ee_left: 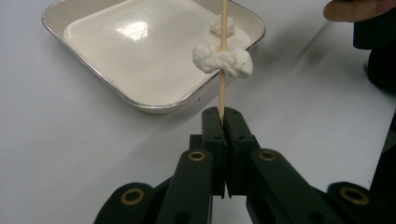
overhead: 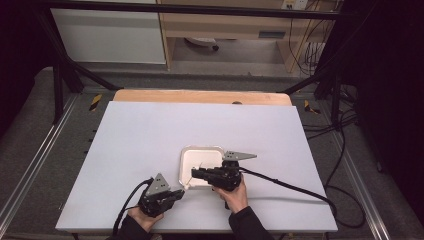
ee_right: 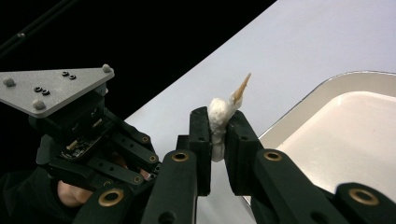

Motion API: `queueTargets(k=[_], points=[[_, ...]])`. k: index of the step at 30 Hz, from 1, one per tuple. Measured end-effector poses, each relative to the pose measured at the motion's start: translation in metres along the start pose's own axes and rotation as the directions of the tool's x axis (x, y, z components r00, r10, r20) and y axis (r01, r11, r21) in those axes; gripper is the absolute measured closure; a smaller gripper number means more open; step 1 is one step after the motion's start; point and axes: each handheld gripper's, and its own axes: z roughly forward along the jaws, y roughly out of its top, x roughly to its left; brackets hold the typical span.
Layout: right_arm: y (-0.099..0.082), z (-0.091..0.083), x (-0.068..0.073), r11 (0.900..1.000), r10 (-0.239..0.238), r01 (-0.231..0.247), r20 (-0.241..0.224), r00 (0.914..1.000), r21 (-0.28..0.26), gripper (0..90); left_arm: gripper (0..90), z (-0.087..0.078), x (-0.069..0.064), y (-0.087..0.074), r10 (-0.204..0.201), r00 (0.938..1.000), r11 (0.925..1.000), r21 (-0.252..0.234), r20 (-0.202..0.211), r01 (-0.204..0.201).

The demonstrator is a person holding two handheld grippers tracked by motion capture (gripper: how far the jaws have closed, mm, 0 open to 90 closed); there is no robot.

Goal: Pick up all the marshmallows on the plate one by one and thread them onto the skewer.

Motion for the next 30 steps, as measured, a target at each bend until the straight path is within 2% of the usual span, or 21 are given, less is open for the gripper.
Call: queueTargets(k=[18,20,24,27,30], points=[[-0.011,0.006,0.0,0.9993,0.019,-0.018,-0.011,0.9998,0.031,82.8,88.7,0.002,-0.001,0.001,0.004,1.0,0.9999,0.01,0.009,-0.004],[-0.013,0.007,-0.001,0.9991,0.022,-0.021,-0.016,0.9996,0.037,82.7,88.7,0.002,-0.001,0.001,0.001,0.9998,1.0,-0.008,0.02,-0.001],[-0.018,0.015,0.002,0.9961,0.014,-0.011,-0.035,0.9993,0.088,81.2,88.5,0.003,-0.002,0.005,-0.007,0.9999,0.9997,-0.024,0.014,0.007],[-0.018,0.016,0.003,0.9958,-0.004,0.006,-0.02,0.9998,0.091,75.1,88.5,0.001,0.0,0.005,-0.015,0.9999,0.9993,-0.033,0.008,0.015],[-0.015,0.014,0.003,0.9969,-0.007,0.007,0.006,1.0,0.079,56.6,88.4,-0.002,0.002,0.004,-0.022,0.9998,0.9987,-0.047,0.005,0.022]])
